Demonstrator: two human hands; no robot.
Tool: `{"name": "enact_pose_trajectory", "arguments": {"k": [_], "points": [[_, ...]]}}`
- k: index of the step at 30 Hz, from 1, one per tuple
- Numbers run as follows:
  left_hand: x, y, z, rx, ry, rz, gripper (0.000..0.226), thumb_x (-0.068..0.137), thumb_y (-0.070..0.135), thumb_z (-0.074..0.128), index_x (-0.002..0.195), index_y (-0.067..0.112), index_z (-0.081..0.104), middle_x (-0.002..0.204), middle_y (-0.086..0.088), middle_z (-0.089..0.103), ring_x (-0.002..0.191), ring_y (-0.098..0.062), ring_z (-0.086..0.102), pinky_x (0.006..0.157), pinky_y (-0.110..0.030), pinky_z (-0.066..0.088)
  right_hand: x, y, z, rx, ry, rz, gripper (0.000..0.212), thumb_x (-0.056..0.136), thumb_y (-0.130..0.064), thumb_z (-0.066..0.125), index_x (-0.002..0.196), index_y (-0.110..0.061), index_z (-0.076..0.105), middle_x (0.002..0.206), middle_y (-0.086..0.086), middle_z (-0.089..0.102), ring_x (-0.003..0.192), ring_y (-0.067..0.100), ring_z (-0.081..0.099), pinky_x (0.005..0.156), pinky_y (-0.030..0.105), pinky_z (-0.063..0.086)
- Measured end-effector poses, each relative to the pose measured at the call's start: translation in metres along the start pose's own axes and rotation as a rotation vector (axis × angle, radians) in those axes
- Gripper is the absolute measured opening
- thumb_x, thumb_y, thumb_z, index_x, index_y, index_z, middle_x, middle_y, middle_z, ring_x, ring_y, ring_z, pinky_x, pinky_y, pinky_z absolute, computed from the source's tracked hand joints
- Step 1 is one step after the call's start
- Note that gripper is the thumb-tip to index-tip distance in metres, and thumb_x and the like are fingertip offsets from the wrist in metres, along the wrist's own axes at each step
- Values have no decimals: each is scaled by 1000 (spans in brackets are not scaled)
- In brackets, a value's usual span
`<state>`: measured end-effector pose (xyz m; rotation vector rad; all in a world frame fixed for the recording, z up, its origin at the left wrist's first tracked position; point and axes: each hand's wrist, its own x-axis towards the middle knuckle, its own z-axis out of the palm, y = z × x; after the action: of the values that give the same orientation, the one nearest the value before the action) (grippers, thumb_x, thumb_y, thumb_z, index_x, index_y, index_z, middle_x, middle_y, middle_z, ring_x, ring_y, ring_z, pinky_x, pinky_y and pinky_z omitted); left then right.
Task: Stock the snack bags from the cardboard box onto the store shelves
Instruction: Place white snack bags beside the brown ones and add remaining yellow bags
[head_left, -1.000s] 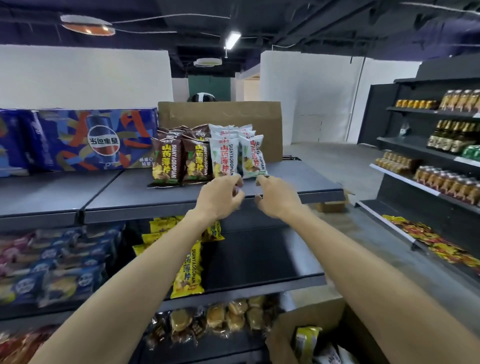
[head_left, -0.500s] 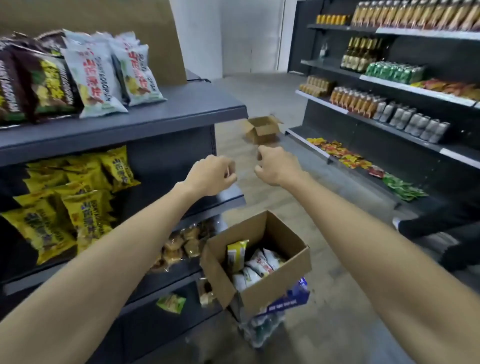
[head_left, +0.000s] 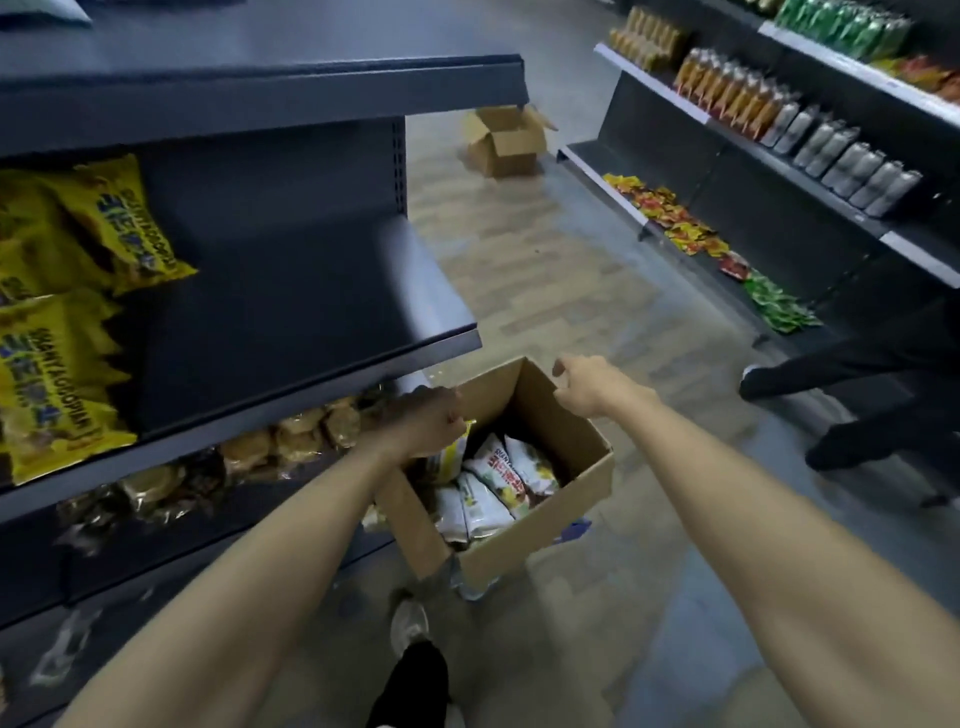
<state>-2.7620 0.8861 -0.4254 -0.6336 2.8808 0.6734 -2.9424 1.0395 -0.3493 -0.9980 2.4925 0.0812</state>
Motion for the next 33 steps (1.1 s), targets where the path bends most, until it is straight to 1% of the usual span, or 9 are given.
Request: {"name": "enact_pose_trajectory", "arguments": {"k": [3,7,10,13,18,21,24,29,33], "points": [[18,-14,19,-34,-15,-36,16,79,32,41,68,21,44,75,-5,59,61,-26,46,58,-32,35,22,4,7,25,-37,30,45,92,-28,52,135,-18,49,129,12,60,118,31,55,96,37,47],[35,-32,52,-220,46,10,22,73,31,47,70,14,61,71,-8,64,68,-30,59,60,-30,45,40,9,36,24,-113,48,45,92,-27,56,135,-14,50,134,13,57,123,30,53,99,33,43],[40,-36,67,-180,36,12,19,74,24,56,73,10,68,69,-12,66,67,-32,62,56,-27,44,44,16,59,37,-165,77,42,90,-26,57,129,-14,52,130,12,59,120,30,53,98,35,44],[44,-33,78,-226,19,8,23,73,28,52,73,10,67,66,-11,64,66,-31,61,55,-27,42,46,22,75,65,-195,108,37,88,-25,58,124,-17,53,126,10,61,116,29,55,93,34,46],[46,-21,101,-269,-87,-35,39,75,39,40,84,11,66,80,-9,66,82,-27,60,64,-28,41,51,38,100,104,-198,141,47,87,-18,59,131,-16,45,124,14,60,115,31,55,88,32,45],[46,-15,118,-271,-217,-86,18,87,31,52,91,17,63,89,-6,66,93,-27,61,69,-28,43,56,45,115,96,-185,144,50,85,-17,60,132,-15,42,121,17,57,115,34,54,88,37,47],[48,-10,134,-222,-288,-225,21,89,32,54,101,17,61,104,-8,65,101,-32,60,80,-33,48,65,49,131,79,-239,162,48,87,-18,60,131,-14,42,122,17,54,115,35,53,84,36,43],[50,-1,164,-177,-330,-414,28,88,33,53,106,13,56,111,-13,63,102,-35,59,76,-33,45,94,53,161,66,-335,99,57,88,-21,64,137,-8,39,131,20,51,120,36,51,97,41,46],[53,10,186,-210,-366,-500,28,87,33,52,107,14,54,116,-13,58,106,-34,57,81,-35,46,124,53,184,64,-404,124,56,88,-17,61,137,-5,36,135,20,49,122,36,51,98,41,45]]}}
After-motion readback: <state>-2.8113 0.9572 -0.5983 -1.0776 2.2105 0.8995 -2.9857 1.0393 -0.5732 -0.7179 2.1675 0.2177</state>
